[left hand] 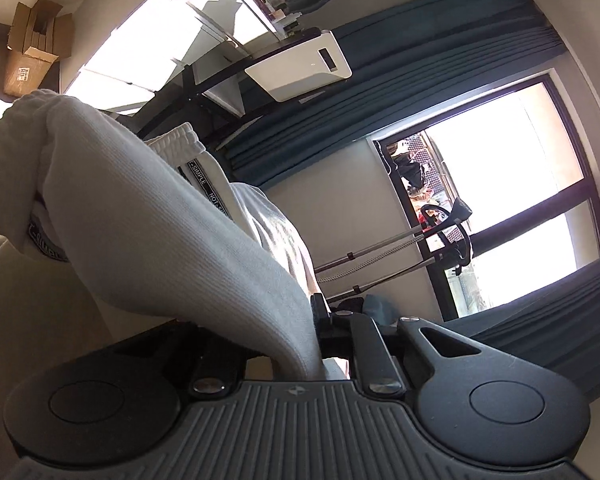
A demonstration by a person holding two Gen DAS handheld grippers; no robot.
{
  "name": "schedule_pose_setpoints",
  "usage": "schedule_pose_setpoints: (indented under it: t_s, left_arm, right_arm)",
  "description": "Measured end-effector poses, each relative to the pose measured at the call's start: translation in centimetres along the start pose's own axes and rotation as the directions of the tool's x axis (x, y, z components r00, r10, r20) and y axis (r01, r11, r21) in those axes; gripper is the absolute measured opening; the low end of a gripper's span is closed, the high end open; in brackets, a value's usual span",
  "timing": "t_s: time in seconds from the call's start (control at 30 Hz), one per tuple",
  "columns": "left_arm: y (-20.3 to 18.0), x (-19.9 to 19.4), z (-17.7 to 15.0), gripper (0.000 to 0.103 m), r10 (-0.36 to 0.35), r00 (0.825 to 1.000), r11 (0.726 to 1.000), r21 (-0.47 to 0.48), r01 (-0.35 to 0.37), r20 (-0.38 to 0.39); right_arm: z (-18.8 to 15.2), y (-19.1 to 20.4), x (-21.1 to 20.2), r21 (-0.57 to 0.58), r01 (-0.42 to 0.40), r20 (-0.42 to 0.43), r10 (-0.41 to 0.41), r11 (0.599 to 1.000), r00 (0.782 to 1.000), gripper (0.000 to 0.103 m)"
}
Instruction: Fold clothes
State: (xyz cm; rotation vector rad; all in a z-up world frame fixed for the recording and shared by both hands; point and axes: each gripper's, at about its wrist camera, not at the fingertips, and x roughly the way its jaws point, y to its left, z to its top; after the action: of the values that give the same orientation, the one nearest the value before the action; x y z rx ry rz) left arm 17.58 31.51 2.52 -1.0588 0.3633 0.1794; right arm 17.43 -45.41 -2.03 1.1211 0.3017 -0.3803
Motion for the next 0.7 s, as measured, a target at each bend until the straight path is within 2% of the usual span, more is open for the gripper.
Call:
schedule_pose_setpoints:
  t_s: [0.13,0.2,0.33,0.47,0.57,0.6,0.63,0.67,0.7]
  left_arm:
    - [-3.0,9.4,1.7,0.018,0.041,0.998,0.993,0.112,-0.035,-0.049]
    - [-3.5,14.0,1.8,0.019,0.051,0.997,0.988,0.149,-0.043,-0.052]
    - [-3.9,21.7,0.9,0.019,0.146,0.987,0.963,0.24,-0.125,-0.073]
    - [-2.4,25.8,0.0,0.021,0.211,0.972,0.954,0.238,-0.181,-0.107]
    - [-1.7,26.6,0.1,0.029,0.186,0.973,0.959,0.242,-0.15,-0.136]
    - [-1.8,26.5,0.2,0.037,0.168,0.975,0.962,0.242,-0.129,-0.146]
    - [-1.9,26.3,0.3,0.049,0.147,0.977,0.964,0.242,-0.107,-0.157]
    - [-2.1,25.7,0.5,0.056,0.129,0.978,0.966,0.241,-0.088,-0.163]
    - [-2.4,24.9,0.5,0.069,0.116,0.981,0.967,0.244,-0.075,-0.158]
  right_arm:
    - [0.3,4.6,9.2,-0.125,0.055,-0.002,-0.055,0.991,0.998,0.007]
    - [-0.4,5.3,14.6,-0.218,0.101,0.01,-0.101,0.971,0.995,0.007]
    - [-2.3,4.5,23.5,-0.281,0.128,0.009,-0.131,0.951,0.991,0.008]
    - [-3.8,2.3,27.7,-0.359,0.125,-0.006,-0.136,0.925,0.991,0.009]
    - [-3.6,0.9,28.4,-0.35,0.064,-0.03,-0.079,0.934,0.996,0.013]
    - [-3.4,0.9,28.3,-0.344,0.049,-0.044,-0.069,0.938,0.997,0.015]
    - [-3.1,0.9,28.1,-0.34,0.031,-0.061,-0.055,0.94,0.997,0.023]
    - [-2.9,1.2,27.5,-0.34,0.006,-0.079,-0.035,0.94,0.996,0.036]
    - [-2.7,1.3,26.6,-0.34,-0.012,-0.08,-0.017,0.94,0.997,0.045]
